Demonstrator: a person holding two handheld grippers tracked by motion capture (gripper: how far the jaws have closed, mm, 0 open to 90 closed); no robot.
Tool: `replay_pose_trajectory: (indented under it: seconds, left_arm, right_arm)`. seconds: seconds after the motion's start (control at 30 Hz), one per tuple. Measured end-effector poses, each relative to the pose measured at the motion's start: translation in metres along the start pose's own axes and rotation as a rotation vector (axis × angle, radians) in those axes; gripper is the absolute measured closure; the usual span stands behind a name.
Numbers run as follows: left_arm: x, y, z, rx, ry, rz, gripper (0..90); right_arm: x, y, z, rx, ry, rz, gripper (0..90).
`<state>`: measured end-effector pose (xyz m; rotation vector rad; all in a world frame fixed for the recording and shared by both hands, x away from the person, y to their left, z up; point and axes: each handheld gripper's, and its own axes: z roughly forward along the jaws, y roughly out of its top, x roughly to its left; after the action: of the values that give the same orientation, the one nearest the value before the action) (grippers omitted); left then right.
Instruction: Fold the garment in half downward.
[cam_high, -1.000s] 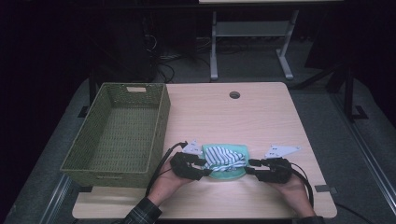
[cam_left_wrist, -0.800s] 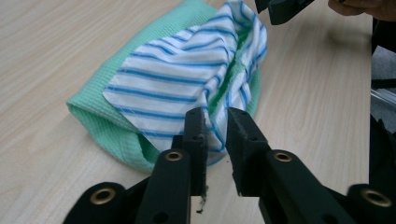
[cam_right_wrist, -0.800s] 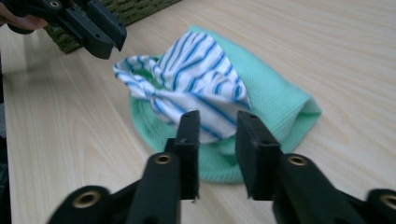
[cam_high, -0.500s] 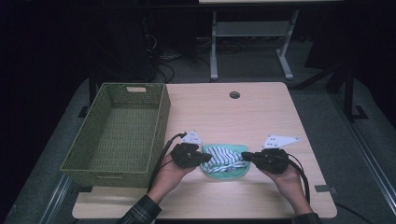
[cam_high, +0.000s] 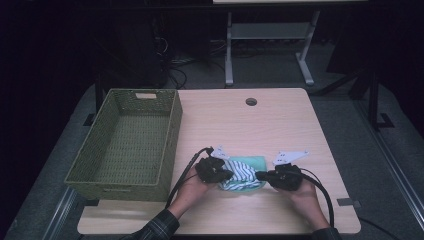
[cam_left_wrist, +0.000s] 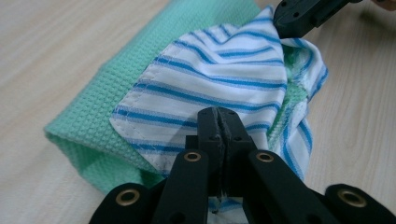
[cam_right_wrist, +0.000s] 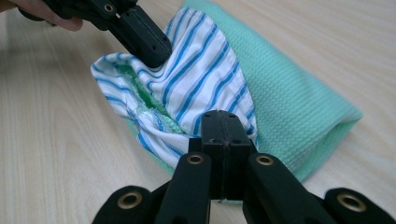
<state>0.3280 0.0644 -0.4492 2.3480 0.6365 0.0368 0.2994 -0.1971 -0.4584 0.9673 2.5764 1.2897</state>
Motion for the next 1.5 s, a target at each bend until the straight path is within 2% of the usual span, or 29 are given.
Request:
replay_pose_trajectory:
  seconds: [0.03,0.07,0.13,0.17,0.3,0.37,0.5,0.6,0.67,0.77,0.87,0.93,1.03,1.17,1.23,1.33,1.43,1.5]
  left_arm:
    - [-0.001,0.0,0.002,0.005,0.002,-0.004,88.3]
    - [0.0,-0.001,0.002,0.022,0.006,0.012,88.3]
    - [-0.001,-0.002,0.006,0.024,0.015,0.003,88.3]
    - [0.0,-0.003,0.007,0.045,0.022,0.02,88.4]
    - [0.001,-0.004,0.008,0.025,0.022,0.004,89.1]
    - [0.001,-0.003,0.004,0.034,0.021,0.016,87.6]
    - [0.001,0.006,-0.01,-0.018,0.022,0.015,87.1]
    - [0.003,0.017,-0.019,-0.046,0.044,0.024,87.3]
    - [0.007,0.025,-0.019,-0.073,0.05,0.01,87.3]
    - [0.014,0.036,-0.011,-0.082,0.058,0.006,87.4]
    - [0.019,0.043,-0.001,-0.093,0.057,-0.011,87.4]
    - [0.022,0.045,0.007,-0.082,0.063,-0.018,87.4]
    - [0.029,0.043,0.015,-0.04,0.078,-0.016,87.9]
    - [0.039,0.038,0.022,-0.034,0.077,-0.048,88.6]
    - [0.041,0.037,0.023,-0.03,0.082,-0.05,88.6]
    - [0.044,0.034,0.032,0.02,0.101,-0.029,89.2]
    - [0.046,0.033,0.034,0.007,0.091,-0.042,89.4]
    - [0.046,0.034,0.029,-0.014,0.091,-0.045,87.6]
  right_arm:
    - [0.0,-0.002,0.001,0.001,0.001,-0.004,89.7]
    - [0.0,-0.003,0.003,0.016,0.006,-0.001,89.7]
    - [0.0,-0.005,0.005,0.023,0.009,-0.006,89.8]
    - [0.001,-0.005,0.005,0.021,0.01,-0.007,89.8]
    - [0.0,-0.007,0.007,0.03,0.017,0.002,89.8]
    - [0.001,-0.004,0.004,0.015,0.008,-0.011,89.7]
    - [-0.002,0.005,-0.005,-0.043,-0.008,-0.01,89.7]
    - [-0.008,0.015,-0.005,-0.055,-0.023,-0.01,89.8]
    - [-0.012,0.021,-0.003,-0.075,-0.036,-0.009,89.8]
    - [-0.019,0.032,0.003,-0.084,-0.044,-0.002,89.8]
    - [-0.025,0.041,0.011,-0.078,-0.052,-0.006,89.8]
    - [-0.029,0.043,0.018,-0.059,-0.053,-0.003,89.8]
    - [-0.033,0.043,0.028,-0.028,-0.063,0.0,89.8]
    - [-0.037,0.038,0.038,0.027,-0.087,0.015,89.9]
    - [-0.04,0.035,0.041,0.04,-0.094,0.014,89.9]
    - [-0.041,0.031,0.044,0.04,-0.095,0.026,90.0]
    - [-0.04,0.03,0.044,0.041,-0.101,0.021,90.0]
    - [-0.039,0.03,0.044,0.041,-0.102,0.02,90.0]
